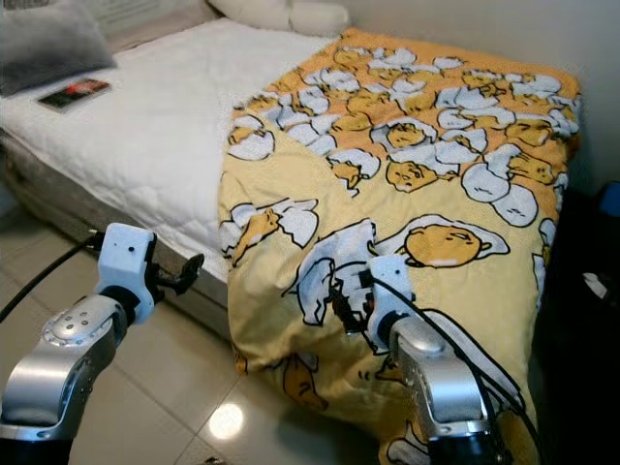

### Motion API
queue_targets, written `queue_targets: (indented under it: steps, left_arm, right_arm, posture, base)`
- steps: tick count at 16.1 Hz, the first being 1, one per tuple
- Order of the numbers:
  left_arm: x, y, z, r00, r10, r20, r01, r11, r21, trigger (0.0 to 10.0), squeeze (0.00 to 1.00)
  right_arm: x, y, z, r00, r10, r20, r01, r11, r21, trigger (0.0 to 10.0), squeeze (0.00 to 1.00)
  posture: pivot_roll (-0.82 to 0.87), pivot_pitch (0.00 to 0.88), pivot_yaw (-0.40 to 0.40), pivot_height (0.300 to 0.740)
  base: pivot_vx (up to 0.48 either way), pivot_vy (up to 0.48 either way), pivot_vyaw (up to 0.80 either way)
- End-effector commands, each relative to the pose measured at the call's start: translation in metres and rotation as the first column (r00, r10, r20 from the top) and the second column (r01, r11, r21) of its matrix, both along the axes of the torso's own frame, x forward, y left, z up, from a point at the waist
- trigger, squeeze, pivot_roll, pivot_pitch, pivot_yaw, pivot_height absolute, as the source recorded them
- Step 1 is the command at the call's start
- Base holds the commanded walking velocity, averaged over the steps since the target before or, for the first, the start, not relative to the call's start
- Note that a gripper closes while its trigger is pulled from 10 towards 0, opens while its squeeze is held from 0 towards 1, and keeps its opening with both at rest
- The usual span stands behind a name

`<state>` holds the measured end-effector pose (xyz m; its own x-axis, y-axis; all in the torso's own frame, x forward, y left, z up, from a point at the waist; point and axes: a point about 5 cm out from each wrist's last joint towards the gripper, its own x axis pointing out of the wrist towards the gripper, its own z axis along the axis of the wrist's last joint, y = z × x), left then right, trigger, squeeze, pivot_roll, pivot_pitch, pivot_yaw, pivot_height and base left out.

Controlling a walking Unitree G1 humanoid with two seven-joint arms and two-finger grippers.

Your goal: Clean up the room

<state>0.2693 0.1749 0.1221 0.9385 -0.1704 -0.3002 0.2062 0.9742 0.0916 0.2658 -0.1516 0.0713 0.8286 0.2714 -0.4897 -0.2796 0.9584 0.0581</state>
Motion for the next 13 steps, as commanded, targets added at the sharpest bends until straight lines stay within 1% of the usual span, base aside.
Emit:
queue_targets:
  steps: [1,3,4,6,7,10,13]
  left_arm:
    - [0.0008,0.0022,0.0039,1.000,0.013,0.022,-0.013,1.000,0.006,10.0,0.05]
    - [0.0000,0.0005,0.0046,1.000,0.000,0.029,0.001,1.000,-0.010,10.0,0.07]
    - [-0.0011,-0.0010,0.0045,0.999,-0.019,0.037,0.019,1.000,-0.015,10.0,0.09]
    - [-0.0019,-0.0026,0.0017,0.999,-0.026,0.029,0.026,0.999,-0.021,10.0,0.09]
    - [-0.0017,-0.0029,0.0012,0.999,-0.027,0.028,0.028,0.999,-0.021,10.0,0.09]
    - [-0.0018,-0.0041,-0.0002,0.999,-0.047,0.024,0.048,0.999,-0.016,10.0,0.09]
    - [-0.0015,-0.0039,-0.0002,0.998,-0.053,0.025,0.053,0.998,-0.014,10.0,0.09]
  right_arm:
    - [0.0033,0.0001,0.0068,0.999,-0.001,0.033,0.000,1.000,0.001,10.0,0.00]
    - [0.0031,0.0009,0.0072,0.999,0.001,0.034,-0.001,1.000,0.008,10.0,0.00]
    - [0.0036,0.0019,0.0078,0.999,-0.004,0.037,0.004,1.000,0.020,10.0,0.00]
    - [0.0058,0.0010,0.0092,0.999,-0.012,0.047,0.011,1.000,0.010,10.0,0.00]
    - [0.0065,-0.0001,0.0090,0.999,-0.019,0.048,0.018,1.000,0.007,10.0,0.00]
    - [0.0084,-0.0024,0.0089,0.998,-0.028,0.052,0.028,1.000,-0.004,10.0,0.00]
    - [0.0087,0.0000,0.0091,0.998,-0.022,0.056,0.022,1.000,-0.002,10.0,0.00]
  posture:
    - [-0.04,0.000,0.035,0.740]
    - [-0.04,0.000,0.037,0.740]
    - [-0.04,0.000,0.037,0.740]
    - [-0.04,0.000,0.038,0.740]
    - [-0.04,0.000,0.038,0.740]
    - [-0.04,0.000,0.038,0.740]
    - [-0.04,0.000,0.037,0.740]
  base:
    - [0.000,0.000,0.00]
    - [0.000,0.000,0.00]
    - [0.000,0.000,-0.69]
    - [0.279,0.000,-0.80]
    - [0.300,0.000,-0.43]
    - [0.320,0.000,0.00]
    - [0.328,0.000,0.00]
